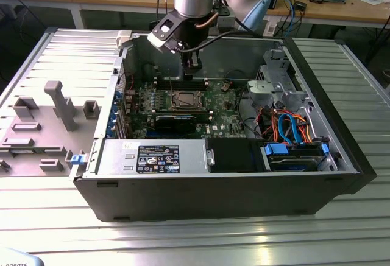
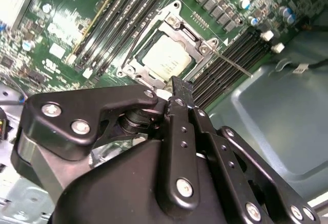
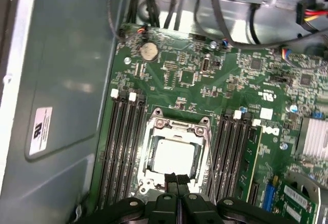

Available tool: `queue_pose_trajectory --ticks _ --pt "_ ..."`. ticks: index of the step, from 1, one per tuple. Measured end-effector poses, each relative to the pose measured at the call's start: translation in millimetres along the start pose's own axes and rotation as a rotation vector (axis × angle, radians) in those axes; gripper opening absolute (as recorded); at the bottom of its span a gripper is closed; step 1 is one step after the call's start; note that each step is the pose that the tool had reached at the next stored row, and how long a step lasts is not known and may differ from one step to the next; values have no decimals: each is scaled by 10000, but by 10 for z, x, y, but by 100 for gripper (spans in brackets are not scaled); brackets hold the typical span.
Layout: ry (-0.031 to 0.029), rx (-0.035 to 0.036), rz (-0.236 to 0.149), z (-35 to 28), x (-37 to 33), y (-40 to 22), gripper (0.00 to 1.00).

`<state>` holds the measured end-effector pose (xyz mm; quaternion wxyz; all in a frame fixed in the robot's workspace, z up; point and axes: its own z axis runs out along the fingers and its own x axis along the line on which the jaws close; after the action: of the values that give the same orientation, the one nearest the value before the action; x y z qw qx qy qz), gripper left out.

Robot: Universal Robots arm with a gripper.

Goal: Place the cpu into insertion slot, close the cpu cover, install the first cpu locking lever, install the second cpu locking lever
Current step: 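Install the first cpu locking lever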

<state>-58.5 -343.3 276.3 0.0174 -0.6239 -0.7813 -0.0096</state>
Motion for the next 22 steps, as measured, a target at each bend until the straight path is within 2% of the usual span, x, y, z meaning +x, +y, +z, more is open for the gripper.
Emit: queue_pose_trajectory --ticks 1,4,10,14,15,21,22 --pt "-2 13 -346 0 0 0 11" --pt "-6 38 -993 0 0 0 11" --pt "-7 42 -1058 0 0 -1 11" --pt "-11 68 -1754 0 1 -3 11" --pt "-14 85 -2158 0 1 -6 11" --pt "-17 101 -2582 2 13 -57 11" --pt "-19 111 -2800 1 13 -60 11"
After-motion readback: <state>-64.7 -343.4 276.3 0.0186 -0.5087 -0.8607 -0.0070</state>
